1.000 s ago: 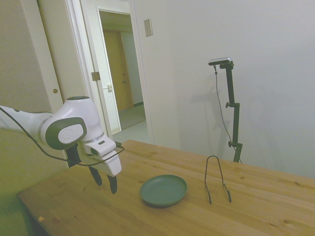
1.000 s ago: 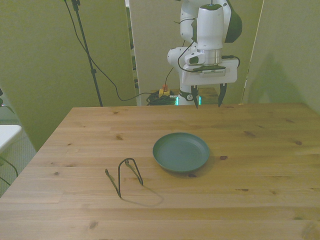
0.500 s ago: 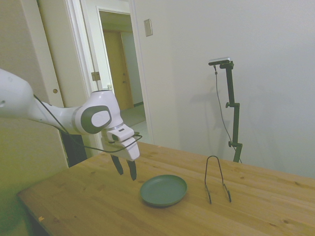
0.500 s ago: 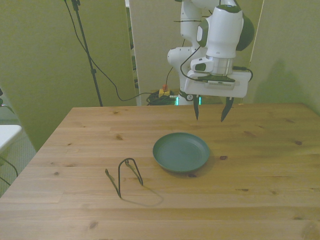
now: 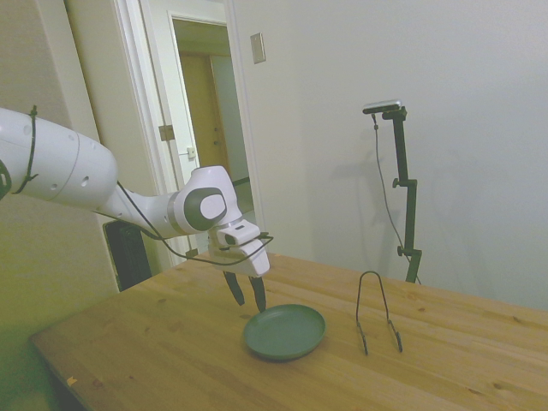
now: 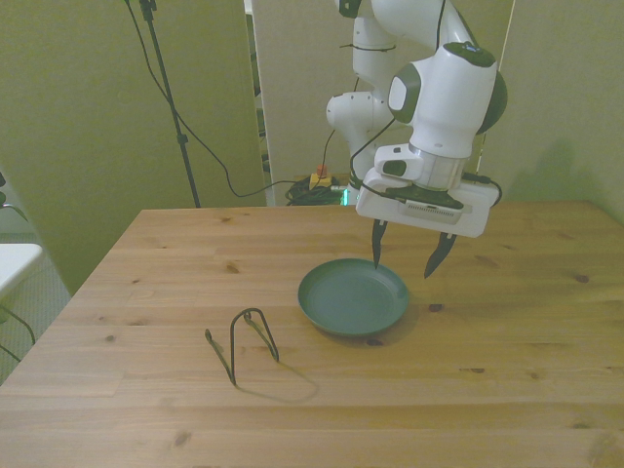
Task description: Load the plate
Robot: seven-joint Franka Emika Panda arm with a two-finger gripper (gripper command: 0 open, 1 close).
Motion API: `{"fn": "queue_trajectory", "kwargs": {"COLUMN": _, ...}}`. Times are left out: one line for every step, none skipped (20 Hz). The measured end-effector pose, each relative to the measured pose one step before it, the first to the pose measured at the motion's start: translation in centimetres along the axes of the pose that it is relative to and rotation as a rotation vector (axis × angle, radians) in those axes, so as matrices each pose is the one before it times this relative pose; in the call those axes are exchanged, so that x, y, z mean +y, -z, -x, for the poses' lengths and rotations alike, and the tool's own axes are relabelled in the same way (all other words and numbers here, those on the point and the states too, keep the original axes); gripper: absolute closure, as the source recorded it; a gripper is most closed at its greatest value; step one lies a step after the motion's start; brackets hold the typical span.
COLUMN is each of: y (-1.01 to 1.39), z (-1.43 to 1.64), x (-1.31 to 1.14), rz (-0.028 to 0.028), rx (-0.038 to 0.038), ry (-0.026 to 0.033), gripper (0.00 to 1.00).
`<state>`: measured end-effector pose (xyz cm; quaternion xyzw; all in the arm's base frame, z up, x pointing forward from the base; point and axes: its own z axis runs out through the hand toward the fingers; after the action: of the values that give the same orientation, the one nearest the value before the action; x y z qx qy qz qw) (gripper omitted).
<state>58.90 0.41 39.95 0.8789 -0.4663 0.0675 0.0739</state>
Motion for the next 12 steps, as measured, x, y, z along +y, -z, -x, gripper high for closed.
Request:
{"fn": "queue_trajectory", "kwargs": {"y": -0.521, "z": 0.168, "x": -0.210, "rz": 0.00788, "rx": 0.00250, "ry": 0.00369, "gripper": 0.00}}
{"fn": "queue_trajectory", "kwargs": {"y": -0.453, "z": 0.207, "x": -0.223, "rz": 0.00508, "rx": 0.00025, "ry": 0.00303, "gripper": 0.00}}
{"fn": "queue_trajectory", "kwargs": {"y": -0.304, "z": 0.261, "x": -0.222, "rz": 0.00296, "rx": -0.00095, "ry": 0.00314, "gripper": 0.00}}
{"fn": "queue_trajectory", "kwargs": {"y": -0.230, "z": 0.272, "x": -0.215, "rz": 0.00239, "rx": -0.00080, "ry": 0.00305, "gripper": 0.00}}
{"fn": "queue_trajectory", "kwargs": {"y": -0.025, "z": 0.183, "x": -0.121, "rz": 0.00001, "rx": 0.00021, "ry": 0.00331, "gripper": 0.00}}
{"fn": "queue_trajectory", "kwargs": {"y": 0.085, "z": 0.174, "x": -0.109, "rz": -0.00121, "rx": 0.00075, "ry": 0.00348, "gripper": 0.00}}
{"fn": "queue_trajectory", "kwargs": {"y": 0.157, "z": 0.141, "x": -0.050, "rz": -0.00159, "rx": 0.00063, "ry": 0.00398, "gripper": 0.00}}
{"fn": "queue_trajectory", "kwargs": {"y": 0.518, "z": 0.301, "x": 0.052, "rz": -0.00349, "rx": 0.00251, "ry": 0.00467, "gripper": 0.00}}
{"fn": "queue_trajectory", "kwargs": {"y": -0.002, "z": -0.001, "x": 0.001, "rz": 0.00004, "rx": -0.00002, "ry": -0.00004, "gripper": 0.00}}
{"fn": "queue_trajectory", "kwargs": {"y": -0.012, "z": -0.010, "x": 0.012, "rz": 0.00029, "rx": -0.00010, "ry": -0.00112, "gripper": 0.00}}
{"fn": "queue_trajectory", "kwargs": {"y": -0.061, "z": -0.009, "x": 0.022, "rz": 0.00210, "rx": -0.00077, "ry": -0.00121, "gripper": 0.00}}
{"fn": "queue_trajectory", "kwargs": {"y": -0.174, "z": -0.029, "x": 0.029, "rz": 0.00479, "rx": -0.00074, "ry": -0.00135, "gripper": 0.00}}
